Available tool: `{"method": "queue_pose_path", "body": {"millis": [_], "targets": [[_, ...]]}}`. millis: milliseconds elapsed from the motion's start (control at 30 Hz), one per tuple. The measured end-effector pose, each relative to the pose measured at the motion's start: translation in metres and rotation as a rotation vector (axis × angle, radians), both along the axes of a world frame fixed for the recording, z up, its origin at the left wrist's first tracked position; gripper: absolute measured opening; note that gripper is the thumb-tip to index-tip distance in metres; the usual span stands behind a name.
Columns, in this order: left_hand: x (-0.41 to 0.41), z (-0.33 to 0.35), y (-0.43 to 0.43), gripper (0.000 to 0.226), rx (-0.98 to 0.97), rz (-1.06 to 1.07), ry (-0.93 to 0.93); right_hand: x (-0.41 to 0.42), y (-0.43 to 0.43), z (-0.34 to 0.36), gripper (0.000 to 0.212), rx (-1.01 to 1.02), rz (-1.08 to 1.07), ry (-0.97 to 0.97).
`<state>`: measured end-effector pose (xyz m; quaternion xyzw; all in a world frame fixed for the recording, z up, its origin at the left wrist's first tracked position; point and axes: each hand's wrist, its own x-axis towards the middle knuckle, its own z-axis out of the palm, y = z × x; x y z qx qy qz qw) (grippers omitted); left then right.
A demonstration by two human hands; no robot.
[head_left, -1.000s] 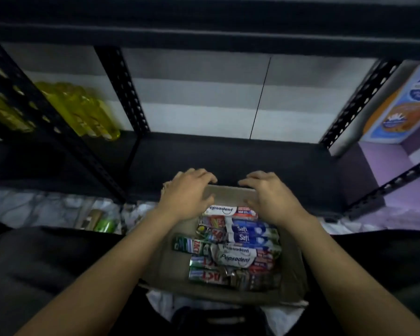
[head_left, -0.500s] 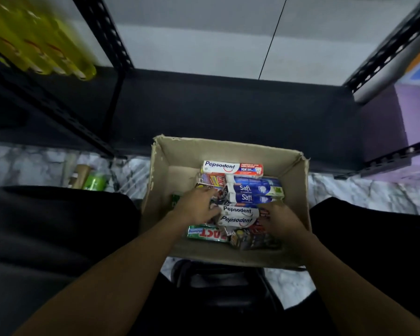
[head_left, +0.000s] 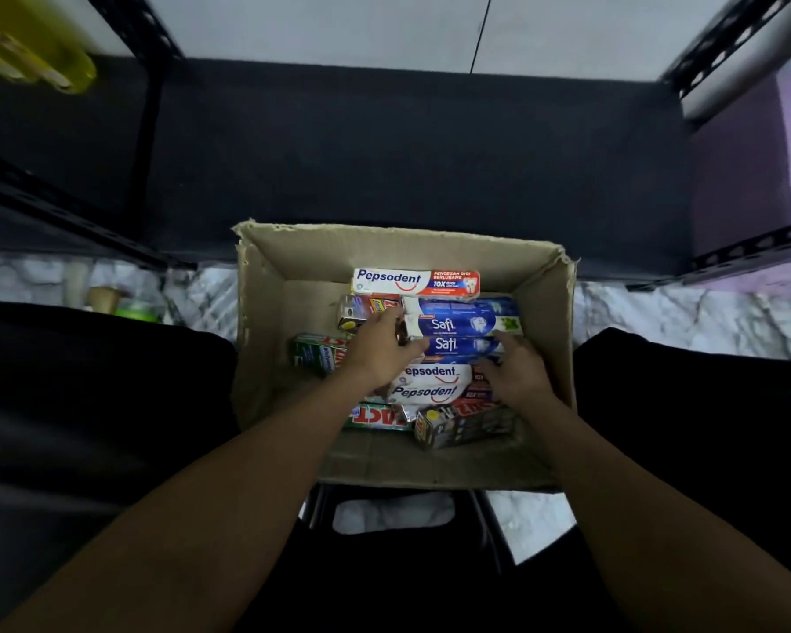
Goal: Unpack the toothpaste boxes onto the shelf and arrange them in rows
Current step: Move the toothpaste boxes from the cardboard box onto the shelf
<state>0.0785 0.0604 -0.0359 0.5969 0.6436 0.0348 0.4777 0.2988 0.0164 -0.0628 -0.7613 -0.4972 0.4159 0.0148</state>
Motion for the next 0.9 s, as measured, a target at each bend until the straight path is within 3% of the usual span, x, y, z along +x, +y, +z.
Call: {"method": "queue_pose_path", "body": {"millis": [500,667,900], "targets": [[0.017,-0.008,0.009,0.035,-0.154,0.280,-0.119,0.002,-0.006,0.005,0.043,0.076,-0.096,0.075],[0.003,0.006,0.024,0.031,-0.204,0.461,-0.210,-0.001,-0.006,0.004,0.042,0.085,0.020,0.087],[-0.037,0.027,0.021,0.045,-0.336,0.479,-0.328,-0.006,-0.001,0.001,0.042,0.053,0.144,0.010]]}}
